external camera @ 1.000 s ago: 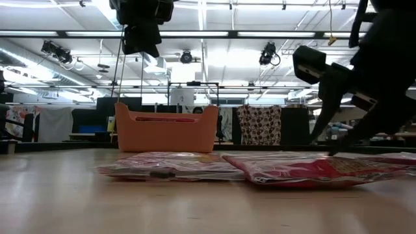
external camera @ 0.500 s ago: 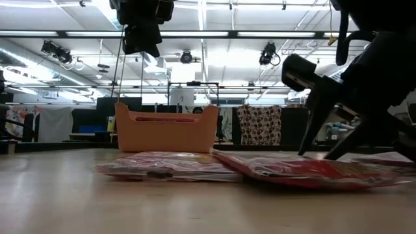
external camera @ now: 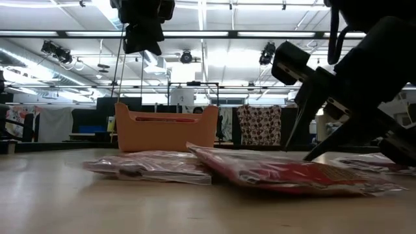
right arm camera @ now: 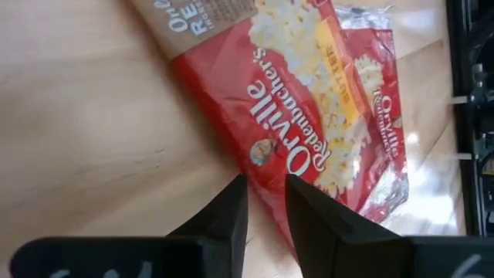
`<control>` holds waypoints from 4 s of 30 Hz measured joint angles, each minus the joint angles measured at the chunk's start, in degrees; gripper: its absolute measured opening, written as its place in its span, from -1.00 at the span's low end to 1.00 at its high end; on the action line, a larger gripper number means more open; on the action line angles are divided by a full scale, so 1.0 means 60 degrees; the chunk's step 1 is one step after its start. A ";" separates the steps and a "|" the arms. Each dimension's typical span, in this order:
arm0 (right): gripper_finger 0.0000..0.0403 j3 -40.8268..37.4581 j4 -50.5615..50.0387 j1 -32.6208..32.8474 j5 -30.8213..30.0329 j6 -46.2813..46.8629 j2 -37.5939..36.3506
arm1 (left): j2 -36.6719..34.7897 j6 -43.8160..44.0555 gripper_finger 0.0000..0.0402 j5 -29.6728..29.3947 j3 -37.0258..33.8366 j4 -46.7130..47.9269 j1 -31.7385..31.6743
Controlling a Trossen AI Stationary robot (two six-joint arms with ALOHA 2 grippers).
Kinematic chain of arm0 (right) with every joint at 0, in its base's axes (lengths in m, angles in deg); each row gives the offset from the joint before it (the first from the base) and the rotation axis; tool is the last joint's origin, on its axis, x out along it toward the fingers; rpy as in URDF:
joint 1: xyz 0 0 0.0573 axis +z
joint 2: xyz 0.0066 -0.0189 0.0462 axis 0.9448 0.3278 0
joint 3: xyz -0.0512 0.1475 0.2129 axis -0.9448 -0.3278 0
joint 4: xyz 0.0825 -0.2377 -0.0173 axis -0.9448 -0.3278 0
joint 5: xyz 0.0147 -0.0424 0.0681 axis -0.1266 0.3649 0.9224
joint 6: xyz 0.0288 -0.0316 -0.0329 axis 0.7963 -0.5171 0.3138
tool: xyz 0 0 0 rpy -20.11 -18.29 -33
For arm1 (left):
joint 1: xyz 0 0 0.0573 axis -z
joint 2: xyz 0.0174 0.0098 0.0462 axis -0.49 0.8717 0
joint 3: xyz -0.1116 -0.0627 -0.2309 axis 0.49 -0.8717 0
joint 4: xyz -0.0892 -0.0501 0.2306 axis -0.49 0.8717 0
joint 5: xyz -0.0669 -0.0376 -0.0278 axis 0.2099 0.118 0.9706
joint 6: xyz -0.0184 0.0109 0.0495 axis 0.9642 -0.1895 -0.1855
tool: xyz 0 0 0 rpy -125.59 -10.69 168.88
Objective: Sort popcorn bags into baskets
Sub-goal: Put the red popcorn bag into the orange bin
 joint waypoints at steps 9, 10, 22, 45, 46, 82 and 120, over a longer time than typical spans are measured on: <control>-0.96 0.0012 -0.0032 -0.0107 0.0117 0.0931 0.0139 | 0.0000 0.0132 -0.24 -0.0027 0.0000 -0.1144 0.0670; -0.96 0.0005 -0.0122 -0.0144 -0.0060 0.1037 0.0079 | 0.0000 0.0129 -0.24 -0.0106 0.0000 -0.1182 0.0758; -0.98 0.0009 -0.2463 -0.0913 0.0463 0.4099 -0.2119 | 0.0218 0.0205 -0.24 -0.1140 0.0000 -0.1738 0.1589; -0.68 0.1538 -0.5760 -0.2457 0.3914 1.3261 -0.3796 | 0.4061 -0.5215 -0.13 -0.2848 0.0000 -0.3418 0.3495; -0.68 0.1538 -0.5932 -0.2433 0.3924 1.3378 -0.3951 | 0.4127 -0.5724 -0.13 -0.3224 0.0000 -0.3479 0.3570; -0.68 0.1538 -0.6349 -0.1319 0.2159 1.4753 -0.4878 | 0.6007 -0.9753 -0.79 -0.3858 0.0025 -0.4785 0.3525; 0.42 0.1538 -0.2928 -0.1337 -0.0117 1.1609 -0.0537 | 0.5235 -0.2271 -1.00 -0.2174 0.1293 -0.1476 0.2061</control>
